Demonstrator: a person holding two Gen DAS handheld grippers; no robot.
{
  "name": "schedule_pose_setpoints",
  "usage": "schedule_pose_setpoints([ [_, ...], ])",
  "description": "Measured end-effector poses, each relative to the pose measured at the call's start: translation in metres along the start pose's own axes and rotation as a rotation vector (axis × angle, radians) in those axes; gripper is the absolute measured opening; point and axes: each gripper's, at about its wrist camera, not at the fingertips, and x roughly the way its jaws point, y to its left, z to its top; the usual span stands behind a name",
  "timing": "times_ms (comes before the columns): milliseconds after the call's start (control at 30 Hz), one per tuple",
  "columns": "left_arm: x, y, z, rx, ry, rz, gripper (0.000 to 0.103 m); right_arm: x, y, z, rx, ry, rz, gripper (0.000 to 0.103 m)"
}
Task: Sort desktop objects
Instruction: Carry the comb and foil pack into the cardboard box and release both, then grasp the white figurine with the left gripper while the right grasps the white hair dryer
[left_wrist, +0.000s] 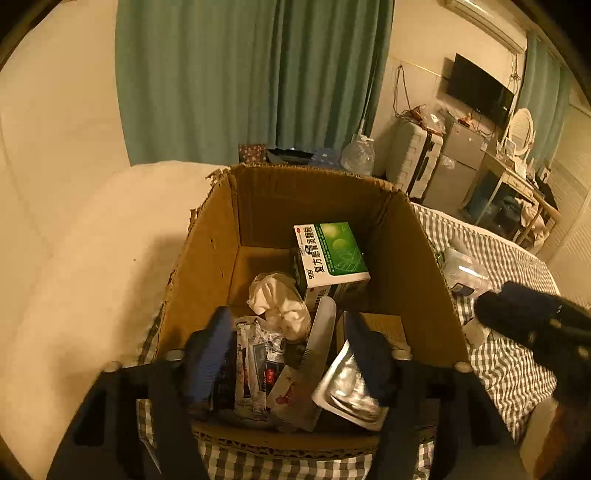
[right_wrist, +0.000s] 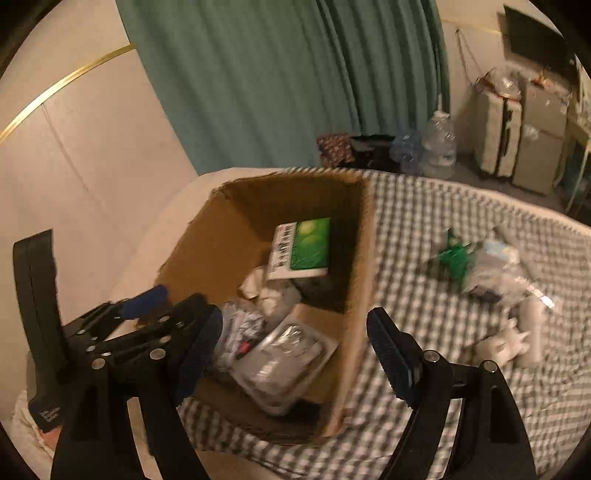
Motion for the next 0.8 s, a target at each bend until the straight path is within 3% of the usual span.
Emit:
schedule_pose_setpoints([
  [167, -0.028, -0.035, -0.01, 0.081, -0.083, 0.035, 0.099, -0.041, -0.042, -0.014, 0.026, -0.079, -0.134, 0.089],
  [267, -0.04, -0.067, -0.026, 0.122, -0.094, -0.022, 0.1, -0.067, -0.088, -0.029, 0.127, -0.09, -0.214, 0.089],
  [467, -0.035, -0.145, -0.053, 0.142, 0.013, -0.121, 0.101, -0.13, -0.189, -0.061, 0.263, -0.17, -0.385, 0.089],
  [600, -0.025, -0.209, -0.071, 0.212, 0.011, -0.168, 0.101, -0.151, -0.243, -0.08, 0.37, -0.208, -0.393, 0.089],
  [800, 0.011, -0.28, -0.086, 0.405, -0.053, -0.112, 0.101, -0.145, -0.29, -0.097, 0.423, -0.207, -0.352, 0.089],
])
